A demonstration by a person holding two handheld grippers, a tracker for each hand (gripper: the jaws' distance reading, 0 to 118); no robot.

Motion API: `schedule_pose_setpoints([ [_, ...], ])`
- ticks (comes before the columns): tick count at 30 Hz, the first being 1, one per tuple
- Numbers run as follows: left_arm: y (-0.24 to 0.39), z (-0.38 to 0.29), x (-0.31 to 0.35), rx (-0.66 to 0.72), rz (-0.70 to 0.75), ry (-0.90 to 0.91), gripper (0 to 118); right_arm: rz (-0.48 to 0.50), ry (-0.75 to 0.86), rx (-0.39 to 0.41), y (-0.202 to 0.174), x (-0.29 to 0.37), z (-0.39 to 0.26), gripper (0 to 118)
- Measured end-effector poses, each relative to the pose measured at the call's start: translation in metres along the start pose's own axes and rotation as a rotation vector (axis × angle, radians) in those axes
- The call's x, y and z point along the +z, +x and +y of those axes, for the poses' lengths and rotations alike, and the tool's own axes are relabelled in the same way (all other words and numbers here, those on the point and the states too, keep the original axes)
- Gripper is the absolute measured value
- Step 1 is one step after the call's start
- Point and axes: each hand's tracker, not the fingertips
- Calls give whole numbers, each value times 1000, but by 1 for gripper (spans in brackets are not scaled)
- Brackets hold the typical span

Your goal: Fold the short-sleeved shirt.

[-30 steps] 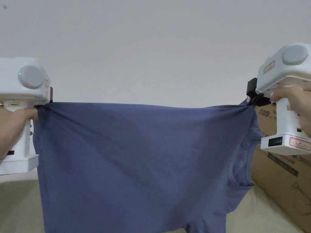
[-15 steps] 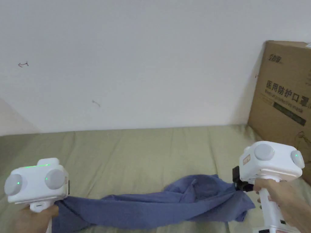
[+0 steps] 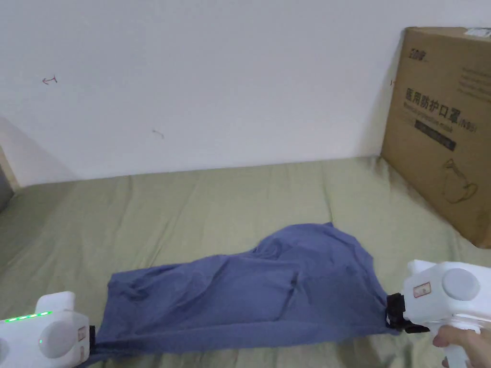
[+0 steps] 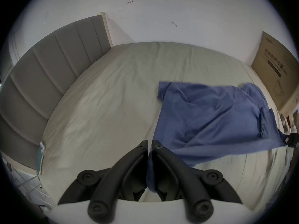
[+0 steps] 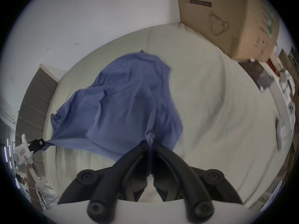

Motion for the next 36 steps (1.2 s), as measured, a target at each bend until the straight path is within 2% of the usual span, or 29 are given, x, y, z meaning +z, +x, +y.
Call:
schedule_pose_setpoints([
  [10,-45,-158,97,-24,25,-39,2,13,-77,-44,43,64,-191,4],
  [15,-52,-211,116,-93,39,-61,2,12,-95,-47,58,83,-242,4],
  [18,-58,-227,122,-82,30,-58,3,19,-76,-49,61,88,-251,4],
  [21,-56,-231,120,-53,0,-85,28,32,-36,-42,56,91,-252,11],
  [22,-56,-231,120,-57,7,-98,28,4,-23,-26,53,94,-250,11],
  [23,-58,-233,123,-52,-9,-93,53,-28,-5,-7,51,97,-249,27],
  [24,-59,-233,127,-47,-35,-90,82,-33,8,11,49,101,-248,50],
  [25,-58,-234,133,-35,-54,-79,106,-25,31,26,47,107,-247,71],
  [26,-58,-234,140,-15,-74,-55,107,-11,48,34,44,113,-246,71],
  [28,-59,-237,151,-3,-102,-72,104,58,61,31,39,124,-244,71],
  [29,-60,-241,157,16,-139,-54,102,112,92,25,37,131,-246,67],
  [30,-60,-245,164,28,-158,-29,92,128,114,24,35,137,-248,55],
  [31,-60,-251,170,31,-160,-8,62,105,123,33,30,141,-252,28],
  [32,-58,-258,174,27,-147,-15,33,77,156,52,26,142,-257,10],
  [33,-55,-264,177,25,-135,-10,8,70,161,57,23,143,-262,5],
  [34,-53,-273,178,14,-111,-11,2,83,150,67,21,143,-266,2],
  [36,-52,-288,179,8,-124,-21,0,122,137,71,20,138,-277,0],
])
